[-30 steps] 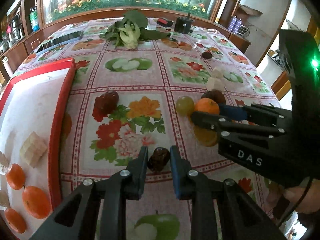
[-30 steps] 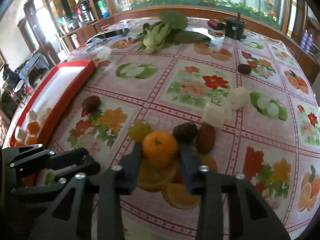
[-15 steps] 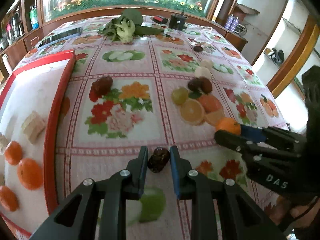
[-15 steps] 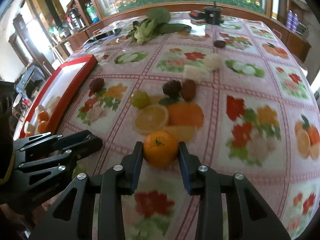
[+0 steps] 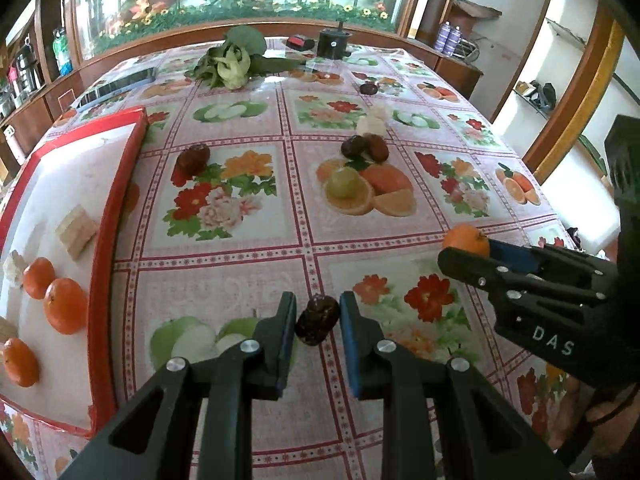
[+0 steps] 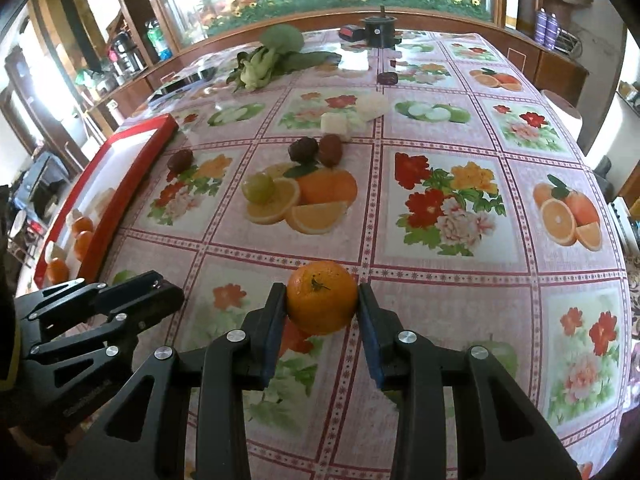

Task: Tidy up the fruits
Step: 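Lift the date and orange and carry them toward the tray, then lower the date and orange into the tray and open both tools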

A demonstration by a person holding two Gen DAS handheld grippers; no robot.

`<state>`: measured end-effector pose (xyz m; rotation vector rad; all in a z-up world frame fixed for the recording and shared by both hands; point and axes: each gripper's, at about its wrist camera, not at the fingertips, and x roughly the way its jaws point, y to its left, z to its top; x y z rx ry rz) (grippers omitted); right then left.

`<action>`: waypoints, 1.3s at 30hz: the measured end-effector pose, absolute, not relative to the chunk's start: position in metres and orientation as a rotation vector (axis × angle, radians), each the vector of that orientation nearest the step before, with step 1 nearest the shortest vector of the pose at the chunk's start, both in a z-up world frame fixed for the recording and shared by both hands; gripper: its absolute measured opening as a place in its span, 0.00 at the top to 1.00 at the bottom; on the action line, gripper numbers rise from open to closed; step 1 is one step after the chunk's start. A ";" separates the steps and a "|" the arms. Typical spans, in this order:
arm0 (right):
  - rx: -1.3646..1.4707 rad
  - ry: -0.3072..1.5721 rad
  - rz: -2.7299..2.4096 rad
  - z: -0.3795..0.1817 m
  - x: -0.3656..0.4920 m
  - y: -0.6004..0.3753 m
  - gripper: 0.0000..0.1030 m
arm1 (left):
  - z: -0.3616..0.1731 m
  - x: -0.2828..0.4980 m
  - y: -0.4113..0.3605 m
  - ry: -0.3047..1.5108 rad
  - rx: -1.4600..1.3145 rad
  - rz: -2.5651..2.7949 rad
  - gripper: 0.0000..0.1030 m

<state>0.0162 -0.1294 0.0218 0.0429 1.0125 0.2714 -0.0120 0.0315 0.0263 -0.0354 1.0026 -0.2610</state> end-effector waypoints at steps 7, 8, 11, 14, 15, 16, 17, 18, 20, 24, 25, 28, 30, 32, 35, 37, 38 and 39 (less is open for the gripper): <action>0.023 1.004 0.290 0.025 0.015 -0.115 0.66 | 0.032 -0.014 0.041 0.990 -0.048 -0.256 0.76; 0.021 1.003 0.292 0.025 0.014 -0.113 0.66 | 0.033 -0.014 0.042 0.988 -0.050 -0.255 0.76; 0.014 1.002 0.302 0.026 0.014 -0.107 0.66 | 0.036 -0.015 0.046 0.983 -0.056 -0.252 0.76; 0.004 1.002 0.311 0.026 0.015 -0.100 0.66 | 0.038 -0.016 0.052 0.979 -0.066 -0.248 0.76; 0.002 1.003 0.314 0.026 0.016 -0.098 0.66 | 0.039 -0.016 0.053 0.978 -0.072 -0.249 0.76; 0.000 1.004 0.317 0.026 0.016 -0.096 0.66 | 0.040 -0.017 0.056 0.976 -0.076 -0.246 0.76; -0.003 1.004 0.321 0.026 0.016 -0.094 0.66 | 0.041 -0.017 0.058 0.973 -0.080 -0.243 0.76; -0.009 1.003 0.324 0.026 0.016 -0.091 0.66 | 0.043 -0.017 0.060 0.970 -0.084 -0.240 0.76; -0.016 1.001 0.334 0.027 0.016 -0.086 0.66 | 0.045 -0.018 0.065 0.964 -0.091 -0.233 0.76; -0.026 0.996 0.353 0.029 0.017 -0.075 0.66 | 0.050 -0.020 0.075 0.953 -0.102 -0.217 0.76; -0.029 0.996 0.359 0.030 0.018 -0.072 0.66 | 0.051 -0.020 0.077 0.951 -0.103 -0.213 0.76; -0.040 0.992 0.379 0.032 0.018 -0.063 0.66 | 0.053 -0.021 0.085 0.946 -0.116 -0.202 0.76; -0.051 0.988 0.394 0.034 0.019 -0.055 0.66 | 0.056 -0.022 0.092 0.940 -0.125 -0.191 0.76; -0.060 0.984 0.412 0.036 0.020 -0.046 0.66 | 0.058 -0.023 0.100 0.936 -0.133 -0.175 0.76; -0.075 0.978 0.438 0.039 0.021 -0.032 0.66 | 0.060 -0.025 0.115 0.929 -0.148 -0.146 0.76; -0.087 0.970 0.455 0.041 0.021 -0.022 0.66 | 0.063 -0.026 0.126 0.924 -0.152 -0.121 0.76; -0.093 0.967 0.468 0.043 0.022 -0.016 0.66 | 0.063 -0.026 0.132 0.922 -0.155 -0.110 0.76; -0.097 0.965 0.480 0.044 0.022 -0.010 0.66 | 0.064 -0.027 0.139 0.919 -0.158 -0.094 0.76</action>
